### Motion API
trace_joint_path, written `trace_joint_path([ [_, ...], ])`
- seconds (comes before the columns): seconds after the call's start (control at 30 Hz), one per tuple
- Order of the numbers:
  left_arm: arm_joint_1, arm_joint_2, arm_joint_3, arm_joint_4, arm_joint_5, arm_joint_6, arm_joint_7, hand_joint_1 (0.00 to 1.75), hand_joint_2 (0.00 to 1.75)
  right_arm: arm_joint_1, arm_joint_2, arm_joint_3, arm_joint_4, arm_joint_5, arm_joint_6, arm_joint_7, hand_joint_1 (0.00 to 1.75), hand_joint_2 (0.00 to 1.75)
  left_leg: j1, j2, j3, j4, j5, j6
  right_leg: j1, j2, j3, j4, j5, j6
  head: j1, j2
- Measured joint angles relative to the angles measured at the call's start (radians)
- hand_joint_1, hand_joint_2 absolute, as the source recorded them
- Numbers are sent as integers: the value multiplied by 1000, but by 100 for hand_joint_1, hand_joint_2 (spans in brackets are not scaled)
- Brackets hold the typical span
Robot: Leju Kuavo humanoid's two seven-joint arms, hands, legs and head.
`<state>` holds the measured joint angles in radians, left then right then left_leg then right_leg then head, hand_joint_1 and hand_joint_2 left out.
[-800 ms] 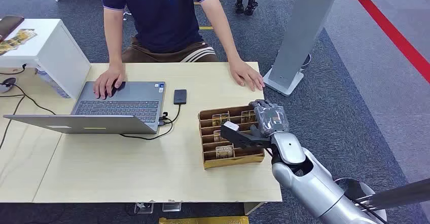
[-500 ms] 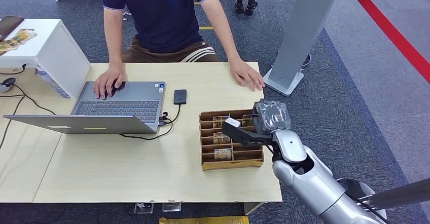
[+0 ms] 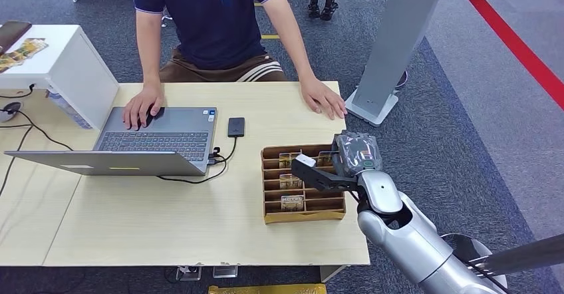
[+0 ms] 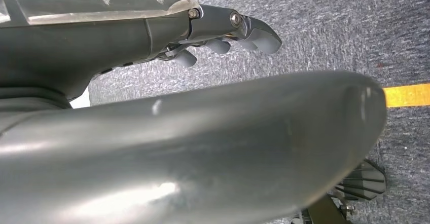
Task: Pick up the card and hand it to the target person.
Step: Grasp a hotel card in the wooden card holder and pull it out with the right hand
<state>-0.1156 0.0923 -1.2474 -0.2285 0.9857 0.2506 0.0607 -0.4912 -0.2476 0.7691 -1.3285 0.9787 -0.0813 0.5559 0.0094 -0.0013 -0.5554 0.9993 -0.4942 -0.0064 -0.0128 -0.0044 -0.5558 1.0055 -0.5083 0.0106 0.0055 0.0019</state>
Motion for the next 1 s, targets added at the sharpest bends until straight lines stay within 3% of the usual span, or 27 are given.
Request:
trace_joint_path([
  [0.07, 0, 0, 0, 0, 0, 0, 0, 0, 0, 0, 0, 0, -1, -6, 0, -2, 136, 175, 0, 0, 0, 0, 0, 0, 0, 0, 0, 0, 0, 0, 0, 0],
  [0.2, 0, 0, 0, 0, -5, -6, -2, 0, 175, 0, 0, 0, -1, -11, -3, -7, 134, 175, 0, 0, 0, 0, 0, 0, 0, 0, 0, 0, 0, 0, -1, 0],
  [0.57, 1, 1, 0, 0, 1, 7, 7, 0, 175, 5, 0, -1, -20, -12, -30, -15, 134, 175, 0, 0, 0, 0, 0, 0, 0, 0, 0, 0, 0, 0, 0, 0],
  [1.0, 4, 1, 0, 0, 13, 17, 14, 0, 175, 20, -24, -45, -176, 15, -115, -2, 134, 175, 0, 0, 0, 0, 0, 0, 0, 0, 0, 0, 0, 0, 0, 0],
])
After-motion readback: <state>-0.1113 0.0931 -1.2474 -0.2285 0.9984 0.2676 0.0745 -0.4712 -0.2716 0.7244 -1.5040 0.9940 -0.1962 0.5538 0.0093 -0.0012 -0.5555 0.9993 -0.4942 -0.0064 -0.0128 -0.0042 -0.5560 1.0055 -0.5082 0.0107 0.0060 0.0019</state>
